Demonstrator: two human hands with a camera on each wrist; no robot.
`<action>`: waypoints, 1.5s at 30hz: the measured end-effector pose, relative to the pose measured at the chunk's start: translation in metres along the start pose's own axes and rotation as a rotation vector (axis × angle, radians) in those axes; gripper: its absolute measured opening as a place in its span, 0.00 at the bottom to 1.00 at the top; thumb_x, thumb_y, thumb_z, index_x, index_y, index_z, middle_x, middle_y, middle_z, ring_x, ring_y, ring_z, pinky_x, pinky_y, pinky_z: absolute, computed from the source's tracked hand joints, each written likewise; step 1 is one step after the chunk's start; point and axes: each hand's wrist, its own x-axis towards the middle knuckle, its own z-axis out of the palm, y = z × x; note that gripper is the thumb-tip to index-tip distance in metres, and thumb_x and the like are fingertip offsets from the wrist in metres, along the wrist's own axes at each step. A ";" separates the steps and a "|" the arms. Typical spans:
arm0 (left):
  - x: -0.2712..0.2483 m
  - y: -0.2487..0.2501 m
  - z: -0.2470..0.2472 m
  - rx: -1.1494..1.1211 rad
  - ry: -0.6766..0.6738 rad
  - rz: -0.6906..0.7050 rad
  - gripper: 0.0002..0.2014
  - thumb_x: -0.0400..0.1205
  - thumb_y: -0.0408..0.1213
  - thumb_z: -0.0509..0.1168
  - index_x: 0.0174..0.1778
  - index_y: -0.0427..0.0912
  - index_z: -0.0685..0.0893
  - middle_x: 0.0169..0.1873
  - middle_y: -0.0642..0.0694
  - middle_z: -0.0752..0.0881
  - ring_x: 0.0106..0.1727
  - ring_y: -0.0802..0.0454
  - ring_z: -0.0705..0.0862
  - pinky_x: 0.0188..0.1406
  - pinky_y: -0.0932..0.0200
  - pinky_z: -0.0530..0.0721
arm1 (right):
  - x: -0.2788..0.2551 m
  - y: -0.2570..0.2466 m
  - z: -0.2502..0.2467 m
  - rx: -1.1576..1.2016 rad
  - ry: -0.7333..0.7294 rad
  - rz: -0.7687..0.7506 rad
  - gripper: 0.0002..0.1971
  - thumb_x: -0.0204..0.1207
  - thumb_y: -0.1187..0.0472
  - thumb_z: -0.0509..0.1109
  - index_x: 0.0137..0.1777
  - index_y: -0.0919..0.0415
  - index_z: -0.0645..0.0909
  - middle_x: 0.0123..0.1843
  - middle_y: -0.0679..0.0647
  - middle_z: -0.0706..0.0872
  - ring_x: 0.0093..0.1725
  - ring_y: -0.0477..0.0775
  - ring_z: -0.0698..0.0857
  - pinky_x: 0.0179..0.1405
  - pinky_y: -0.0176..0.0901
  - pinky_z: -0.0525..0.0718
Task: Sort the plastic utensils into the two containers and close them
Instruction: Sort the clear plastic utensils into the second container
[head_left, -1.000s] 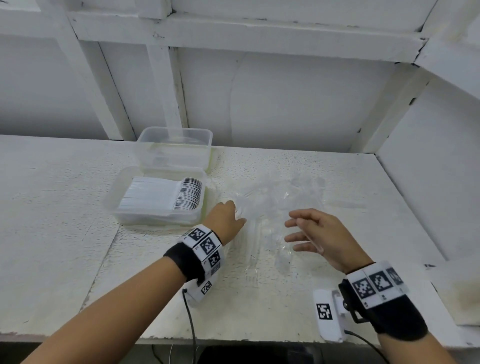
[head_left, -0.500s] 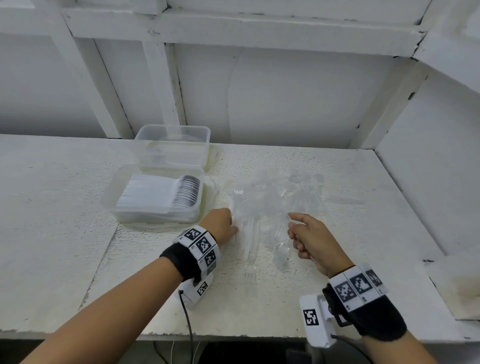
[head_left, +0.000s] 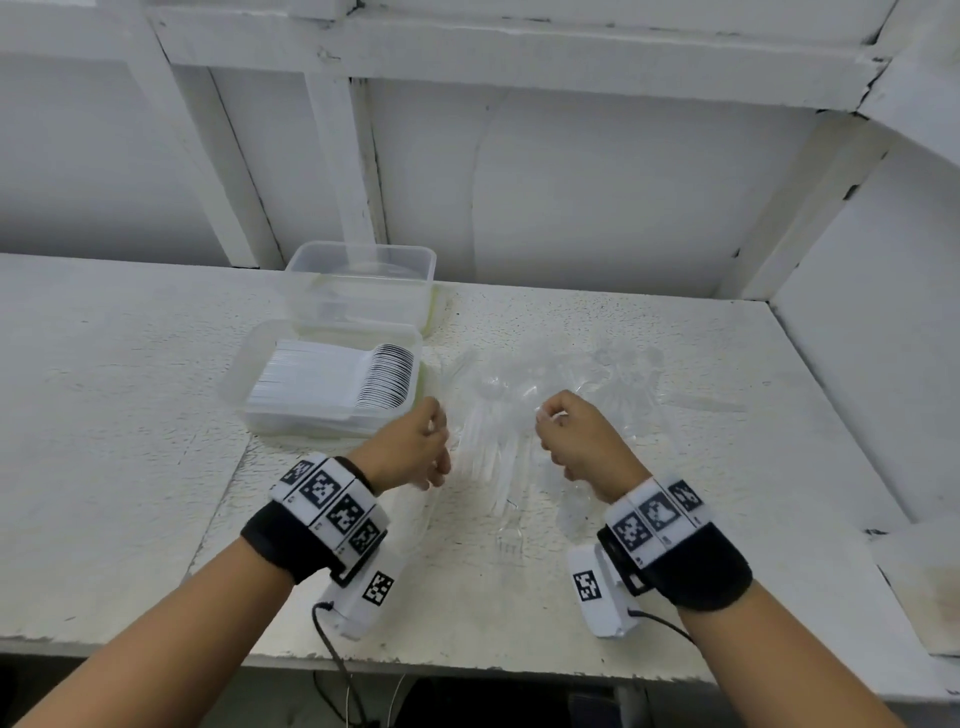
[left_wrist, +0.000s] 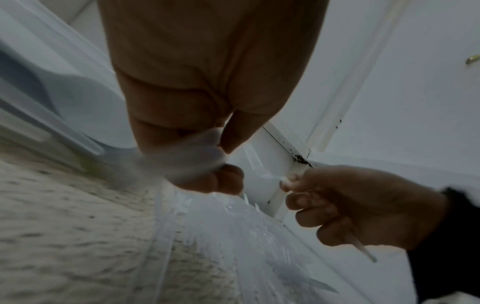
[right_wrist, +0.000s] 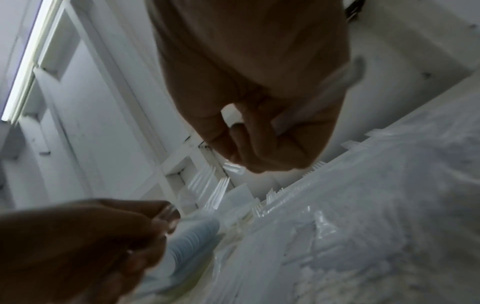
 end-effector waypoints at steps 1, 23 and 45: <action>-0.004 -0.003 -0.004 -0.036 0.012 -0.003 0.07 0.87 0.31 0.49 0.44 0.44 0.67 0.31 0.43 0.80 0.27 0.50 0.79 0.27 0.60 0.79 | 0.007 -0.004 0.006 -0.094 0.012 -0.040 0.04 0.81 0.59 0.61 0.45 0.56 0.72 0.37 0.49 0.75 0.31 0.45 0.71 0.27 0.34 0.69; -0.016 -0.029 -0.001 0.187 0.282 0.056 0.06 0.83 0.40 0.61 0.44 0.42 0.76 0.30 0.51 0.76 0.29 0.58 0.73 0.28 0.63 0.70 | 0.049 -0.022 0.049 -0.771 -0.063 -0.007 0.15 0.80 0.54 0.63 0.35 0.62 0.69 0.30 0.51 0.72 0.30 0.51 0.74 0.28 0.40 0.72; -0.004 -0.031 0.010 0.246 0.275 0.059 0.09 0.84 0.39 0.57 0.37 0.45 0.72 0.33 0.54 0.77 0.34 0.58 0.75 0.29 0.65 0.67 | 0.041 -0.026 0.048 -0.762 -0.040 -0.038 0.16 0.76 0.64 0.61 0.28 0.59 0.64 0.28 0.51 0.70 0.26 0.48 0.68 0.23 0.38 0.65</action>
